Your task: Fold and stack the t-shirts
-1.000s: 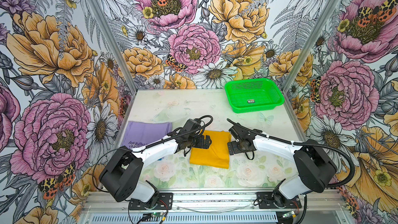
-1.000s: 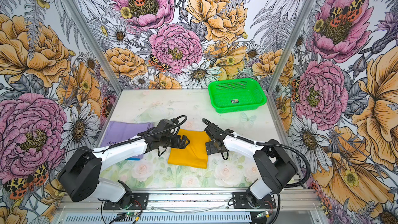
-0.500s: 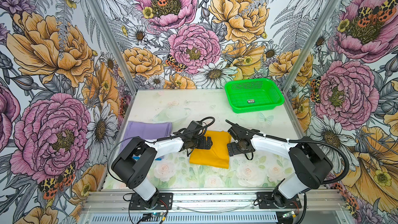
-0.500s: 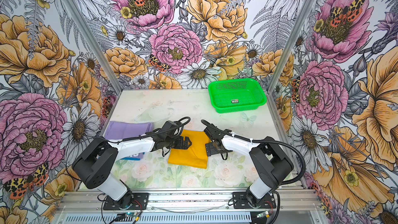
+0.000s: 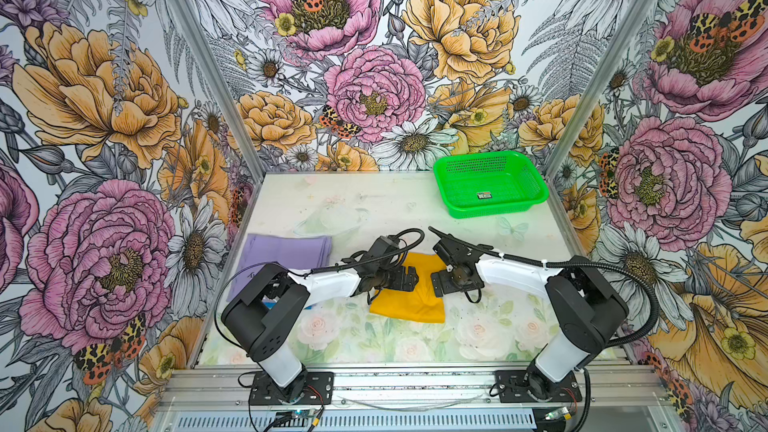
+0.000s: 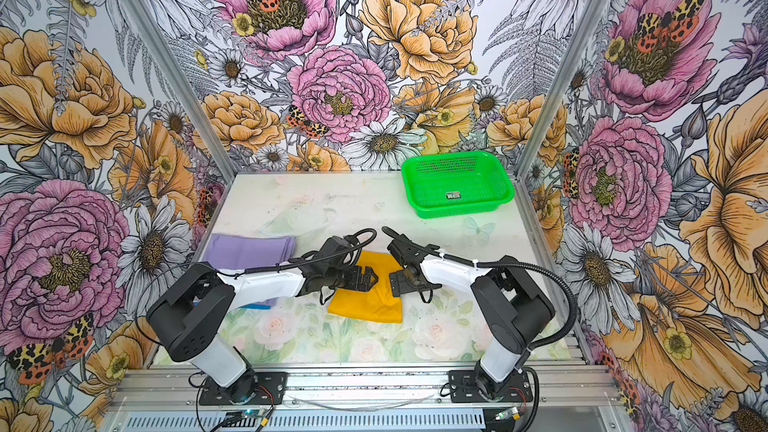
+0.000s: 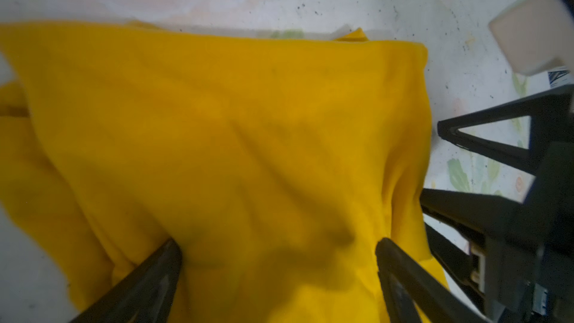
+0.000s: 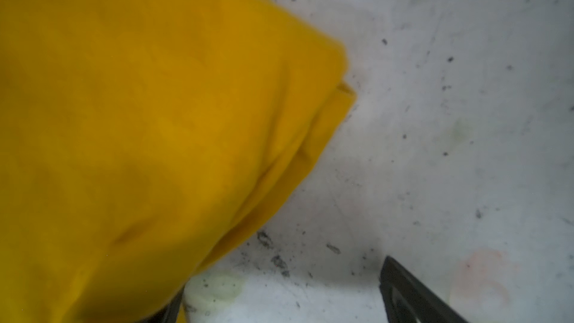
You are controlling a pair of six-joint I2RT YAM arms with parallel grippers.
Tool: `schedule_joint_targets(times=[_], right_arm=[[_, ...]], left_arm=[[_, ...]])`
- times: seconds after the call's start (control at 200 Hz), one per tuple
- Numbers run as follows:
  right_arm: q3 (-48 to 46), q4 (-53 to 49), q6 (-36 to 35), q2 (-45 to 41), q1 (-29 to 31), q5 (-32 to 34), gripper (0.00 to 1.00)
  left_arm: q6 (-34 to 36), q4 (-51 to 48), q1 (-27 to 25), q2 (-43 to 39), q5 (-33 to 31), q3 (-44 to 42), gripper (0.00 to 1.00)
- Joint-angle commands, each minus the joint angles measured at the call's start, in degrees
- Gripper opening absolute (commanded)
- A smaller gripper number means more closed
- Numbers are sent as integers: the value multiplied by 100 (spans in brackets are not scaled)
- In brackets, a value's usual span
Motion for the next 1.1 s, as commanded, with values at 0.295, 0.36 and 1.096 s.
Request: schedule_joint_targets(times=[0.295,0.36,1.096], right_arm=[[-254,789,329,707,249,-550,99],[-301,898,378,733,250,-642,99],[-775,1053,230,-458,-737,-1048,99]], left_arm=[[-543,-141,-442,433,566,-569,99],[-588,-133,-509,406,543,-630,99],[-450,-695,-901,957,-697,-575,33]])
